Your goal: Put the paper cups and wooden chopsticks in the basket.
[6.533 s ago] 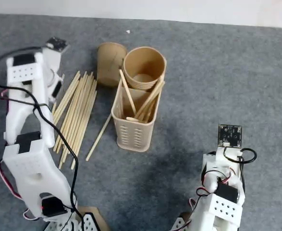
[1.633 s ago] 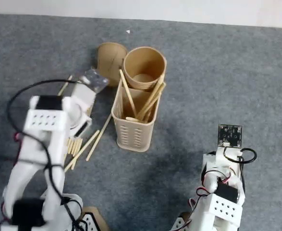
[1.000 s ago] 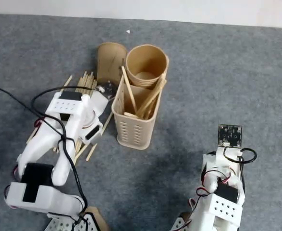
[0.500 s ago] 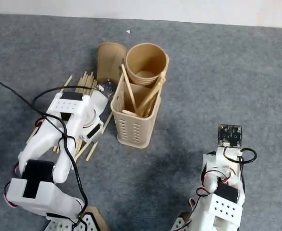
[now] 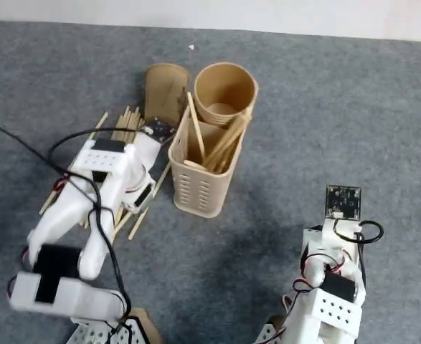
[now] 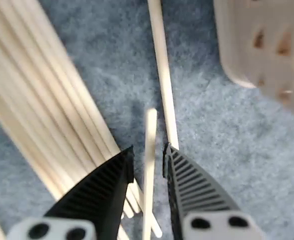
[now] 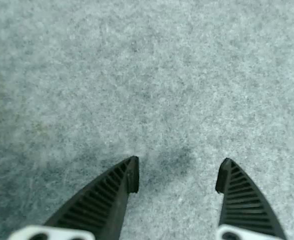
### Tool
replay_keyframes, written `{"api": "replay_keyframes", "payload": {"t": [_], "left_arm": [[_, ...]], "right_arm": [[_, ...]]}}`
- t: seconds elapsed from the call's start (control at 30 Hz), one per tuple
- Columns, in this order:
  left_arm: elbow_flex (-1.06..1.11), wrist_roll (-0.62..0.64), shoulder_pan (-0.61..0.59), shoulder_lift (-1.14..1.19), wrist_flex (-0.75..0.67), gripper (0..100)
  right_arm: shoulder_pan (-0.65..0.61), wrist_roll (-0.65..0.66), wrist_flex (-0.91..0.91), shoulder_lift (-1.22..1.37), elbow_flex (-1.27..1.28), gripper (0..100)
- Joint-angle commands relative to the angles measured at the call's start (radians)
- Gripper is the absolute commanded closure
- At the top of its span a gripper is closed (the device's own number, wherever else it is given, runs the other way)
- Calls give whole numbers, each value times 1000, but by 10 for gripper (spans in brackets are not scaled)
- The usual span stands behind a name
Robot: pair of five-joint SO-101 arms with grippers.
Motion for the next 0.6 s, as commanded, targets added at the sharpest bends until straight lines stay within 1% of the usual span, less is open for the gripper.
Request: {"api": "replay_keyframes", "payload": {"t": [0.0,0.1,0.17,0.27,0.33,0.43,0.5,0.57], "left_arm": [[10,69,-13,-137,0,870],[8,110,-30,-246,0,870],[-2,117,-54,-308,-2,870],[-94,114,-139,-337,-2,870],[-185,101,-213,-295,6,867],[-302,43,-295,-159,11,825],[-375,11,-323,-44,28,811],[-453,-57,-328,77,46,811]], "right_arm": [[-12,8,-18,-13,31,738],[-12,8,-18,-13,31,738],[-12,8,-18,-13,31,738],[-12,8,-18,-13,31,738],[-12,8,-18,-13,31,738],[-12,8,-18,-13,31,738],[-12,8,-18,-13,31,738],[-12,8,-18,-13,31,738]]}}
